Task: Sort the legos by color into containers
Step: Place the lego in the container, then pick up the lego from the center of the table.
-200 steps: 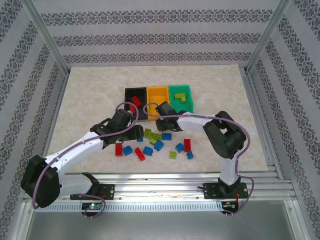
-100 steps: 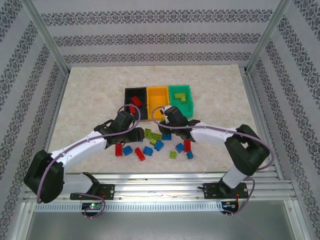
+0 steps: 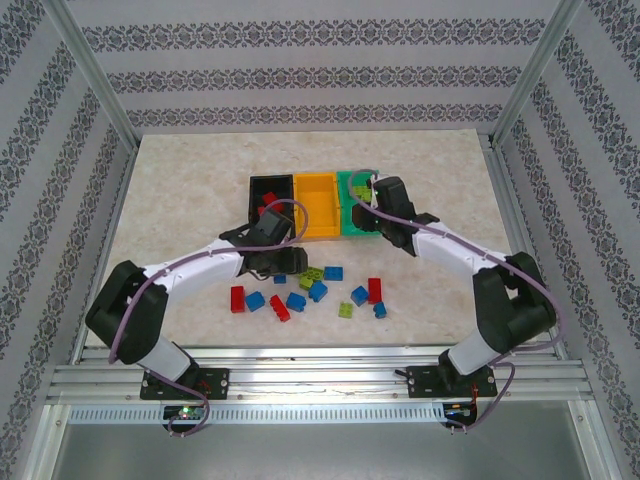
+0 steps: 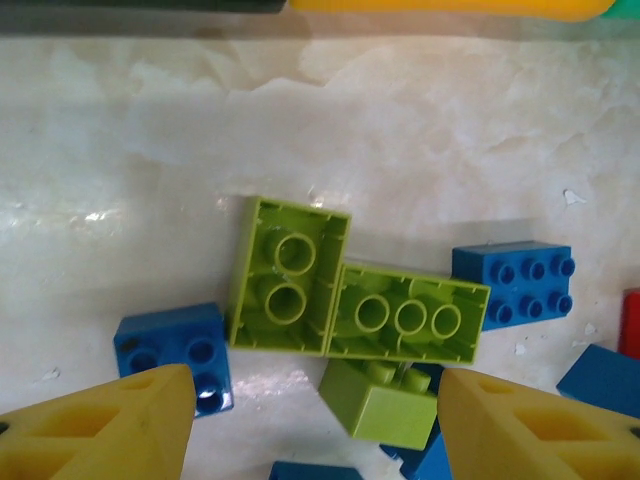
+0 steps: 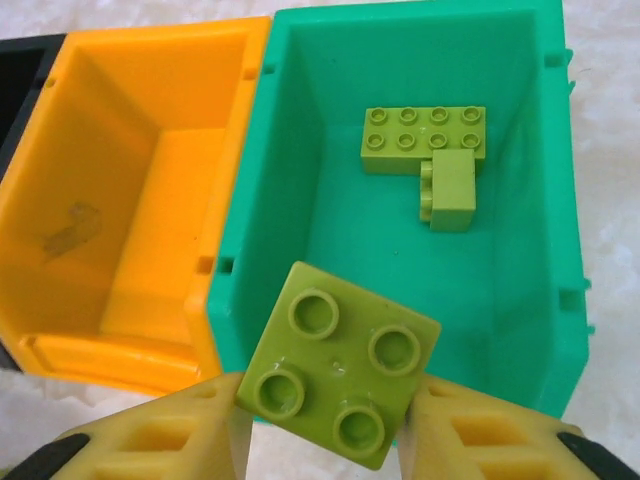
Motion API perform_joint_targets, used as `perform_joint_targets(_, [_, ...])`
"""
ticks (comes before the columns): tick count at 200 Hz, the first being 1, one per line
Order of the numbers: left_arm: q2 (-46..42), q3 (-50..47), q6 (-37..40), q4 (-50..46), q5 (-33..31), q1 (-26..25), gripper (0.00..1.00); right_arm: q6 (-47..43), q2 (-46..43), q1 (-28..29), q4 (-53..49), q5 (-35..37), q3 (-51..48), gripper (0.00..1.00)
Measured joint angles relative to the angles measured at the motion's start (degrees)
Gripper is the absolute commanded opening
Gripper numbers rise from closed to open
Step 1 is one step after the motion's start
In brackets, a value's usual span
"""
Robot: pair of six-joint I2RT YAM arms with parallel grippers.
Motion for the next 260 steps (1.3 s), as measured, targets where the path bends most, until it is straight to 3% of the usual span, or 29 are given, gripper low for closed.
perform_joint_targets(55, [2.7,4.0,2.2,-1.7,0.0,-0.2,0.68,-0.3,4.9,-1.1,-4.3,-4.0,4.9,0.53])
perform_joint_targets(147, [12.9,15.9,7.2,-13.4,-1.6,-0.2,0.64,-0.3,-6.8,1.2,1.3,-4.2,-11.7,0.53])
perform_joint_targets(241, [22.2,23.1,10.6,-19.1,-4.8,-0.2,0.59,-0.3,-6.4,1.2,4.3,-4.5,-12.1,0.53])
perform_joint_targets(260, [22.9,22.6,10.8,-19.5,-5.5,-0.2,0.54,-0.3,-6.2,1.2,4.6,-4.7,-12.1,0.53])
